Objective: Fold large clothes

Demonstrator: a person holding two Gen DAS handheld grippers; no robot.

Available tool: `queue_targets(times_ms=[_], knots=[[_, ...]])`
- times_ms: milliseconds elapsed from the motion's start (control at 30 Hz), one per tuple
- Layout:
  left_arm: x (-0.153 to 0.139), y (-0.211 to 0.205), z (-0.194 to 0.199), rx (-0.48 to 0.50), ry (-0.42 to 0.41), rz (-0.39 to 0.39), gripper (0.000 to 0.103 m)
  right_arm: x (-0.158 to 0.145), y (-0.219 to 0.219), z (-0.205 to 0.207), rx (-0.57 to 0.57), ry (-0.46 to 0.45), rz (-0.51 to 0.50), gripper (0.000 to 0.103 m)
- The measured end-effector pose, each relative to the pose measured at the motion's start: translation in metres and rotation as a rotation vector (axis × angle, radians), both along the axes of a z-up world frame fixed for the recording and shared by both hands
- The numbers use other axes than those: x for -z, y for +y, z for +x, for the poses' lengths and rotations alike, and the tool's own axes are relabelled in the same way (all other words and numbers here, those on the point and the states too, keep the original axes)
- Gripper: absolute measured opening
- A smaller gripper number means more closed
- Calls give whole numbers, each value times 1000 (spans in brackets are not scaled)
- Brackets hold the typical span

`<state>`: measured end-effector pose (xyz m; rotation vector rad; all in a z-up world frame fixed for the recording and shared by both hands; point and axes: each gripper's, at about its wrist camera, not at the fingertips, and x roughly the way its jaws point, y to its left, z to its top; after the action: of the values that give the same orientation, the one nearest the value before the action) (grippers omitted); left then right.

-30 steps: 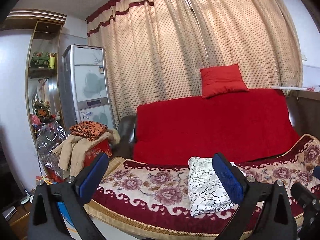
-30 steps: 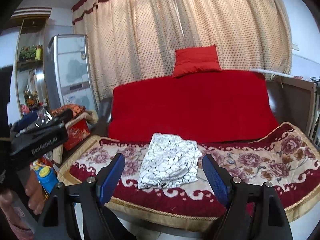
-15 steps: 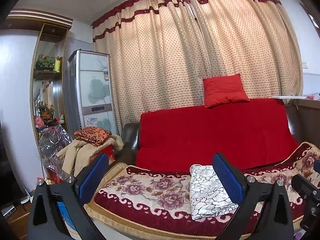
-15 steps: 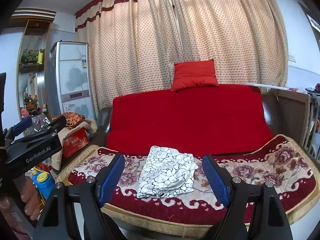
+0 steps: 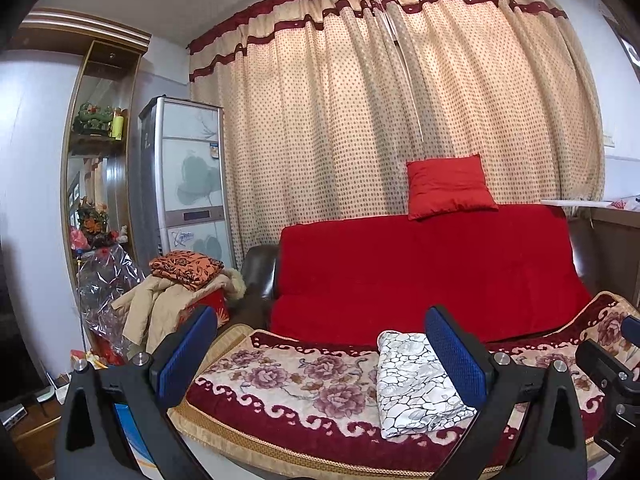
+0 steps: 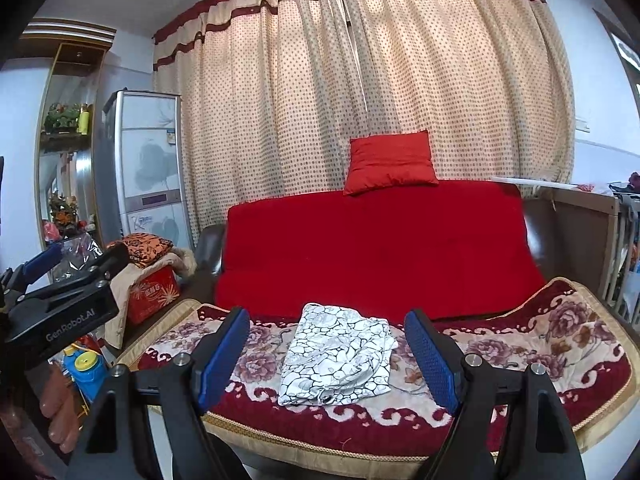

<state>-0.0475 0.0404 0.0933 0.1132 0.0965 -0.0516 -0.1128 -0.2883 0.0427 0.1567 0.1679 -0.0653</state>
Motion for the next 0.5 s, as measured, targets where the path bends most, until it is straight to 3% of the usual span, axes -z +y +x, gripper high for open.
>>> queue_targets(times_ms=[500], knots=[[1,7,-3,-10,-6,-16,103,-1,10,1,-24,-8,-11,82]])
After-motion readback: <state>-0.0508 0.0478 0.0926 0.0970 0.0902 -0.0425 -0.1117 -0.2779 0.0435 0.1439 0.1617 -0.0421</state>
